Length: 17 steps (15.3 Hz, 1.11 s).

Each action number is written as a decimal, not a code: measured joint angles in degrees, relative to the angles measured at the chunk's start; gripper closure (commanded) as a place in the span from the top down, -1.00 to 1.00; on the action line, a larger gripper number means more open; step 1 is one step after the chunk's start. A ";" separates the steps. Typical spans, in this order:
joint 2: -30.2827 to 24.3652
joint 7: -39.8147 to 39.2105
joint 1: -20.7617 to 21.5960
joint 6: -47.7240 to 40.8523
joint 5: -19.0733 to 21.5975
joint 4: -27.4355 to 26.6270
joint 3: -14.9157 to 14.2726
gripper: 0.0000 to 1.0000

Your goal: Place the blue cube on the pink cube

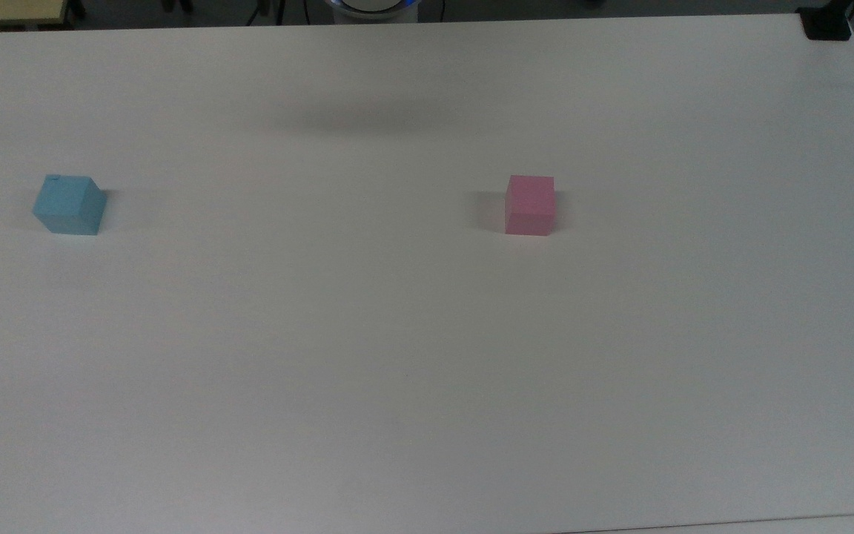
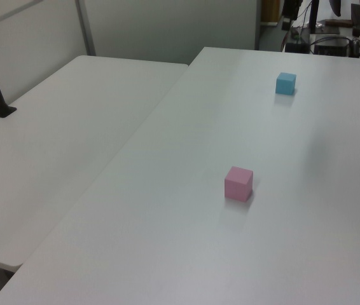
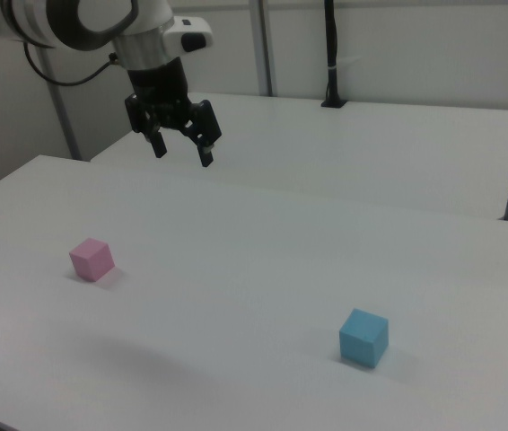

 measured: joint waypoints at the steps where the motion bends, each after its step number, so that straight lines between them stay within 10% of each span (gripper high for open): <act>1: 0.00 -0.36 -0.51 0.00 0.00 0.23 -0.08 1.00; 17: 0.40 -0.58 -0.92 -0.10 0.01 0.30 -0.02 1.00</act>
